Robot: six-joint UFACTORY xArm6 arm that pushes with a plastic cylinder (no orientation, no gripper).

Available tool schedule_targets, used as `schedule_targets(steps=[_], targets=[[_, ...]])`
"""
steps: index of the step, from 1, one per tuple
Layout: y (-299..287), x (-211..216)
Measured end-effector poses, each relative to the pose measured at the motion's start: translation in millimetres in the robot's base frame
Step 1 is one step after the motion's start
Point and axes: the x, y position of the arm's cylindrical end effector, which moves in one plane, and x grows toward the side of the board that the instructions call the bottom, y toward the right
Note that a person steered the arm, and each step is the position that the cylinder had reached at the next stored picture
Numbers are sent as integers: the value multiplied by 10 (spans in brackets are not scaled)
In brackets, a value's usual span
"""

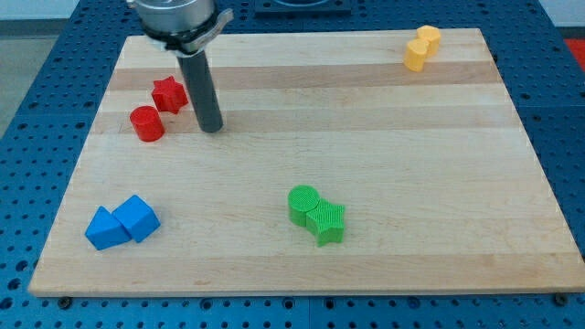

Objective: Move red star a bit down

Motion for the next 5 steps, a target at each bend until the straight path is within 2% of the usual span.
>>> schedule_targets(steps=[3, 5], targets=[[-154, -791], [-356, -914]])
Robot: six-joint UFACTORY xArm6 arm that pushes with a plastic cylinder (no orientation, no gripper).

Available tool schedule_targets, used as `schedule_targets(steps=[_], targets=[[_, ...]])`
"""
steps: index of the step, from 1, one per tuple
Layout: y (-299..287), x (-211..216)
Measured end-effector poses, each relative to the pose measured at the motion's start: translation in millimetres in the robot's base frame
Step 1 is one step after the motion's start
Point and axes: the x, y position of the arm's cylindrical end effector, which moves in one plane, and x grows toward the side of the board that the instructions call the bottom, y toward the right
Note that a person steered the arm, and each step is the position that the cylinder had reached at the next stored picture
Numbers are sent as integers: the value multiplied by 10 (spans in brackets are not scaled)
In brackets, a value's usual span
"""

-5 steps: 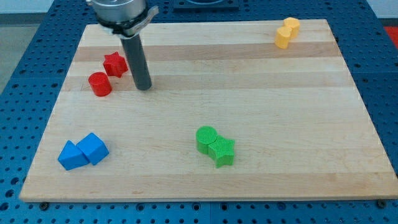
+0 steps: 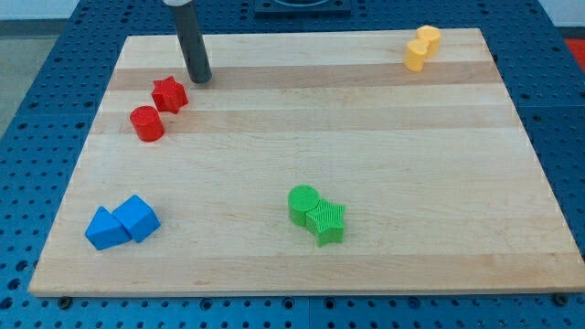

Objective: Move red star a bit down

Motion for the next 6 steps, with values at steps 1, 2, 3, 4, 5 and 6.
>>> schedule_targets(steps=[1, 2, 3, 4, 5, 6], targets=[[-46, 43], [-135, 140], [-232, 265], [-315, 374], [-342, 403], [-344, 376]])
